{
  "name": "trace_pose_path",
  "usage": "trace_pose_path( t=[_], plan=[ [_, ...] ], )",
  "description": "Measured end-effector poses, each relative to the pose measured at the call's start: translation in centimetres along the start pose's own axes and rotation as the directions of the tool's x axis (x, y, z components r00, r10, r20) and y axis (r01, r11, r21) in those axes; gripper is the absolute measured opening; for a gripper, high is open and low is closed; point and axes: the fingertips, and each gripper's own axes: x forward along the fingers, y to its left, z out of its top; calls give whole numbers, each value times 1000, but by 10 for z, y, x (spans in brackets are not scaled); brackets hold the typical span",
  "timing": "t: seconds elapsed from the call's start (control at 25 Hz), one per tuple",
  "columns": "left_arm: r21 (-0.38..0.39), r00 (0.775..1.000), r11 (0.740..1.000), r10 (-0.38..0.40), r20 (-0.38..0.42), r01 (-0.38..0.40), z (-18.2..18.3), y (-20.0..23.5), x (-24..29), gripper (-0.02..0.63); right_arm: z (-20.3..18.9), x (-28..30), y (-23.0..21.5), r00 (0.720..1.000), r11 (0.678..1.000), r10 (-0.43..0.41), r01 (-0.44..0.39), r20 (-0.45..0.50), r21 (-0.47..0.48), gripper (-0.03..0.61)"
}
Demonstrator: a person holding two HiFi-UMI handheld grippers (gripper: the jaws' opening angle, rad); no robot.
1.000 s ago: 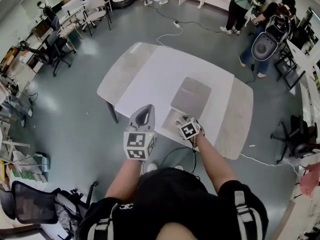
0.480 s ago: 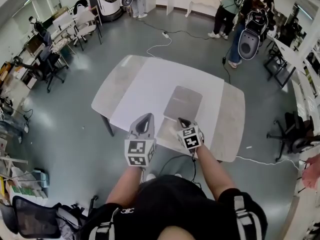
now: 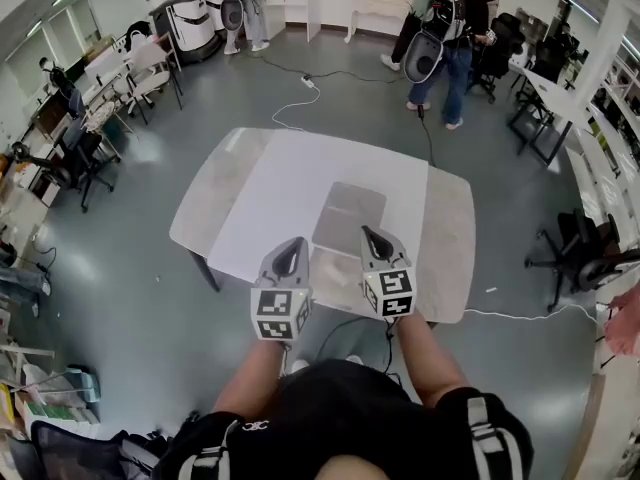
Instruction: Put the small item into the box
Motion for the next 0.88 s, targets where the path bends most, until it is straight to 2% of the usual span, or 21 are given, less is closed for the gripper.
trace_pose_path(
  t=[0.16,0.28,0.88],
  plan=[
    [4,1000,1000,-27,0,27,1,-8,8,12,30,-26,-12,992,997,-64,60,113,38,12],
    [-4,999,999,-41,3,41,2,-15,10,12,37,-44,-20,977,991,-124,114,173,65,13],
    [-2,996,996,-84,35,84,14,-28,2,12,46,-59,-14,969,990,-137,128,205,55,12]
  ],
)
